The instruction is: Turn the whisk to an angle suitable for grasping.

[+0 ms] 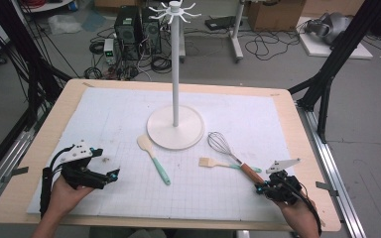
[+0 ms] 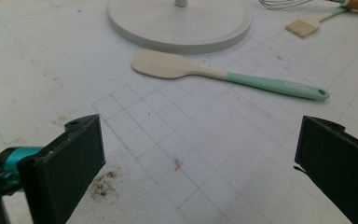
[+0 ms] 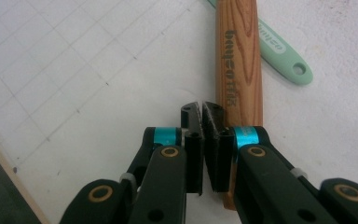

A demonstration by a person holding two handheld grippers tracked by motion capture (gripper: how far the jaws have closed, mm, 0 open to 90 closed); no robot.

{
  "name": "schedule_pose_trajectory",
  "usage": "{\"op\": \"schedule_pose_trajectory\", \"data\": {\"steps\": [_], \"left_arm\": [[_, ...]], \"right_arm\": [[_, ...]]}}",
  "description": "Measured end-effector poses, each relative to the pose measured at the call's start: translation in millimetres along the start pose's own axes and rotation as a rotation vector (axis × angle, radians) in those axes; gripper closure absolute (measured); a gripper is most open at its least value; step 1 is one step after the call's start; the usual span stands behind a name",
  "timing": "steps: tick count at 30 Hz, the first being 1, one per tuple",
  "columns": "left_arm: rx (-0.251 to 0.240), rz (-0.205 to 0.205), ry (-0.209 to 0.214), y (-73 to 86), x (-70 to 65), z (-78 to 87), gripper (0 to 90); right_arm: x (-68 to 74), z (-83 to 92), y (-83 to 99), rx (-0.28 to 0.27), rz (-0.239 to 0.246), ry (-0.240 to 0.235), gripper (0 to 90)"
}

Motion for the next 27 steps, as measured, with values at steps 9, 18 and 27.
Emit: {"op": "schedule_pose_trajectory", "data": {"steps": [9, 18, 27], "left_arm": [[-0.001, 0.001, -0.001, 0.0, 0.2, 0.1, 1.7], [-0.001, 0.001, -0.001, 0.0, 0.3, 0.1, 1.8], [0.002, -0.001, -0.002, 0.1, 0.3, 0.0, 1.7]], "right_arm": [[-3.4, 0.5, 0.4, -0.003, -0.005, 0.003, 86.4], [-7.0, 0.9, 1.3, -0.004, -0.011, 0.01, 86.2], [-8.8, 1.5, 1.8, -0.002, -0.014, 0.011, 86.1]]}}
Point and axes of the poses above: each handheld gripper's, and its own axes: z roughly backward along the jaws, y roughly out of its underside, x roughly to its left, the point moved 4 cm from there along -z, roughly forward along the jaws, and after that the axes turned 3 degrees about z, right-handed, at the moved point
